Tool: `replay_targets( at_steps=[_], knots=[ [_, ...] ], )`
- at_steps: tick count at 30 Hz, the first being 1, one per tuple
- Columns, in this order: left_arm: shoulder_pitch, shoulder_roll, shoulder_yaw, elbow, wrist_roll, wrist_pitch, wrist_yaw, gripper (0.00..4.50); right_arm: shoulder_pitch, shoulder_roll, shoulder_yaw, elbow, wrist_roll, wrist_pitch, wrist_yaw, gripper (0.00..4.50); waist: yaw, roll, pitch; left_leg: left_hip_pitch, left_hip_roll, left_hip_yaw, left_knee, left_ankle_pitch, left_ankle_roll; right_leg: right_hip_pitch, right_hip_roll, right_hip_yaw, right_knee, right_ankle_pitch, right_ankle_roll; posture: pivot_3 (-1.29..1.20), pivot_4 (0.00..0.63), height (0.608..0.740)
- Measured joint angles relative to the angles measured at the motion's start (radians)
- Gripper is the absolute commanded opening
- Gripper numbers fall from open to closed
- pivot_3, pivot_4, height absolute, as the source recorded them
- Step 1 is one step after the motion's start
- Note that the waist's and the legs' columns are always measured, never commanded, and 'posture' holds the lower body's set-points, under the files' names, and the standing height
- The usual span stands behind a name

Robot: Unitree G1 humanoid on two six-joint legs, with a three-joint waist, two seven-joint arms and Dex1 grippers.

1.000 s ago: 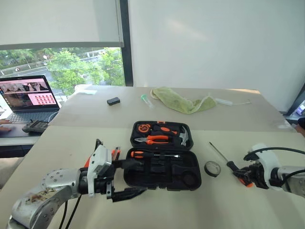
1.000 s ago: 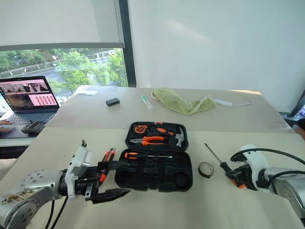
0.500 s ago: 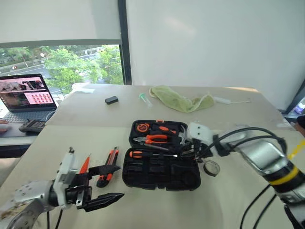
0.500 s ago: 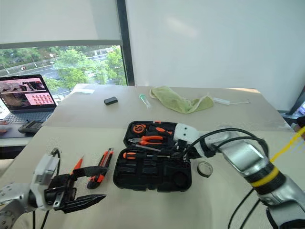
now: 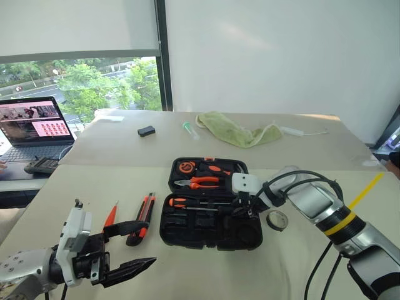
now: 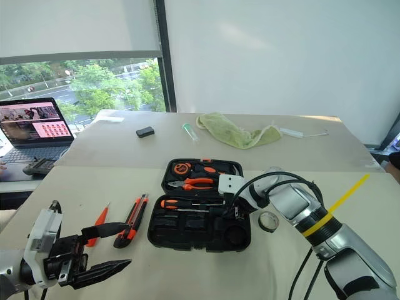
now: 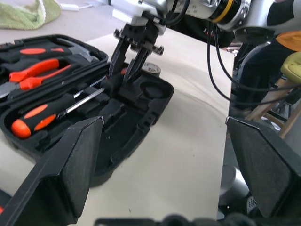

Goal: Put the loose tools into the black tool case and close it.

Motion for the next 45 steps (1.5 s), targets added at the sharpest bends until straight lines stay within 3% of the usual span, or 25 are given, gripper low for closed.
replay_targets(
  at_steps=[3,4,7,14,17,23,28,37,43,44,45],
  knots=[
    [0.0,0.0,0.0,-0.001,0.0,0.0,0.01,4.46,-0.001,0.002,-0.004,0.0,-0.009,0.008,0.014,0.93,-0.002,0.0,0.0,0.0,0.0,0.0,0.0,0.0,0.0,0.0,0.0,0.0,0.0,0.0,0.0,0.0,0.15,0.74],
    [0.001,0.0,0.0,-0.001,-0.001,0.0,0.012,4.46,-0.001,0.003,-0.004,0.0,-0.013,0.007,0.018,1.93,-0.002,0.0,0.0,0.0,0.0,0.0,0.0,0.0,0.0,0.0,0.0,0.0,0.0,0.0,0.0,0.0,0.15,0.74],
    [0.009,0.0,0.0,-0.002,-0.001,0.0,0.015,4.46,0.0,0.004,-0.009,0.0,-0.033,-0.027,0.028,2.73,-0.003,0.0,0.0,0.0,0.0,0.0,0.0,0.0,-0.001,0.0,0.0,0.0,-0.001,0.0,0.0,0.0,0.15,0.74],
    [0.021,0.0,-0.006,-0.012,0.0,0.0,0.016,4.46,0.051,-0.021,-0.122,-0.097,0.071,-0.013,0.106,2.73,-0.008,0.0,0.0,-0.001,0.0,0.0,-0.001,-0.001,-0.001,-0.001,0.0,0.0,-0.001,0.0,0.0,0.0,0.15,0.74],
    [0.019,-0.004,-0.014,-0.011,0.001,-0.001,0.017,4.46,0.097,-0.009,-0.24,-0.163,0.176,0.043,0.095,2.11,-0.009,0.0,0.0,0.0,0.0,-0.001,-0.001,-0.003,0.002,0.0,-0.002,0.0,-0.001,0.0,0.0,0.0,0.15,0.74],
    [0.013,-0.021,-0.029,0.012,0.009,-0.022,0.024,4.46,0.254,0.124,-0.402,-0.21,0.278,0.097,-0.081,0.01,-0.008,0.0,0.0,0.001,0.0,-0.003,-0.001,-0.003,0.002,0.001,-0.009,0.0,0.0,0.0,-0.001,0.0,0.15,0.74],
    [0.014,-0.021,-0.029,0.031,0.019,-0.036,0.021,4.46,0.365,0.25,-0.344,-0.154,0.213,0.065,-0.249,0.01,-0.011,0.0,0.0,0.001,-0.001,-0.002,-0.003,0.002,-0.005,-0.001,-0.008,0.0,0.001,0.0,-0.001,0.0,0.15,0.74],
    [0.009,-0.012,-0.025,0.058,0.025,-0.042,0.004,4.46,0.331,0.226,-0.211,-0.08,0.107,-0.061,-0.247,0.01,-0.012,-0.007,-0.008,0.023,0.002,-0.001,-0.013,-0.001,-0.001,0.01,0.001,0.001,0.0,-0.007,-0.013,0.0,0.15,0.74],
    [0.009,-0.032,-0.021,0.082,0.021,-0.036,0.054,4.46,0.425,0.23,-0.329,-0.147,0.223,-0.07,-0.22,0.01,0.007,-0.008,-0.008,0.014,0.002,-0.001,-0.014,0.0,-0.002,0.005,0.001,0.002,0.001,-0.002,-0.006,0.0,0.15,0.74],
    [-0.014,-0.044,-0.019,0.083,0.016,-0.017,0.109,4.46,0.45,0.236,-0.376,-0.2,0.279,-0.059,-0.223,0.58,0.009,-0.005,-0.006,0.011,0.002,-0.001,-0.014,0.0,-0.002,0.003,0.001,0.001,0.001,-0.002,-0.005,0.0,0.15,0.74],
    [-0.032,-0.054,-0.019,0.085,0.014,-0.006,0.157,4.46,0.447,0.241,-0.416,-0.252,0.325,-0.047,-0.228,0.76,0.009,-0.004,-0.005,0.008,0.002,-0.001,-0.014,0.0,-0.003,0.001,0.001,0.002,0.001,-0.001,-0.005,0.0,0.15,0.74]
  ],
)
